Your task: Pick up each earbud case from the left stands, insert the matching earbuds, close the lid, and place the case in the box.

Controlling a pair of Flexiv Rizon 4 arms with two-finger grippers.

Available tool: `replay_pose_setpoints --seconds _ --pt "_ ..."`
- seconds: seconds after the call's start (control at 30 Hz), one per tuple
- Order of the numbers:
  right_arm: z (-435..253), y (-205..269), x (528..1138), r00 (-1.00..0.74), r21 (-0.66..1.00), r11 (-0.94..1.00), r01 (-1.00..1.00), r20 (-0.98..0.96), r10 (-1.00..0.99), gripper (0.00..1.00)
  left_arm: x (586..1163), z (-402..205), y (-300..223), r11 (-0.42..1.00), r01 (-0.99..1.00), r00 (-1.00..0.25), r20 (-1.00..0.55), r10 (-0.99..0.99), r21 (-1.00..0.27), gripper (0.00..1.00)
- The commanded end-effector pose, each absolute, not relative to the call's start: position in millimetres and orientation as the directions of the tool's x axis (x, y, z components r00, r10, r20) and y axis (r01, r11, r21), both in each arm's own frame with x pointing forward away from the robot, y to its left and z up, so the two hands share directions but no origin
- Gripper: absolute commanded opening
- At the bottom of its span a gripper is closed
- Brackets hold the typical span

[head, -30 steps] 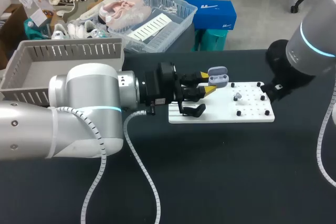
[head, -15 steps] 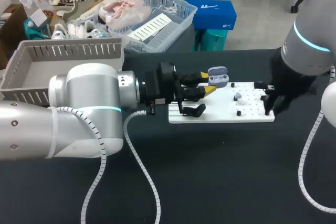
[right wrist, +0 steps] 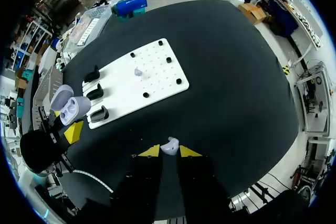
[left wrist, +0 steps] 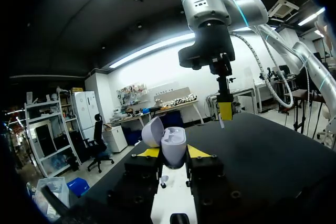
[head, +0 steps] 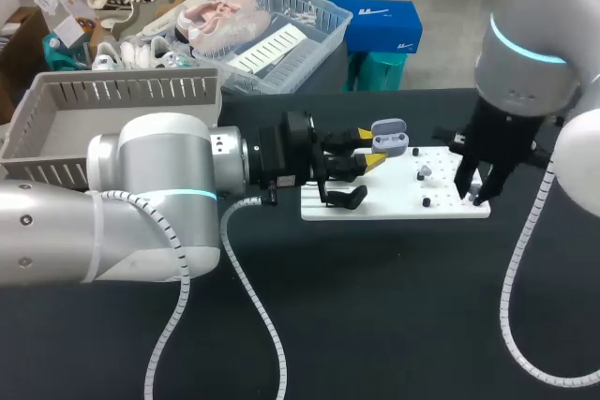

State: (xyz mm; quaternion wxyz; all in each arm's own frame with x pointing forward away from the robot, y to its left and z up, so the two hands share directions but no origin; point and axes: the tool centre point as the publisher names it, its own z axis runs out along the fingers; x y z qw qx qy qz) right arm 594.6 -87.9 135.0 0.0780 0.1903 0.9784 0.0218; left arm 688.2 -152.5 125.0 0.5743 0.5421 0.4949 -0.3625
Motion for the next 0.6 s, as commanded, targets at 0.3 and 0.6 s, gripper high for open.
replay_pose_setpoints --seconds 0.3,0.6 --pt "177 -58 601 -0.918 -0.013 0.943 0.332 -0.236 0.32 0.0 688 124 -153 0.155 0.951 0.249 -0.961 0.119 0.266 0.0" --pt "202 -40 623 -0.929 -0.024 0.956 0.293 -0.243 0.279 0.0 688 124 -153 0.155 0.951 0.249 -0.961 0.119 0.266 0.0"
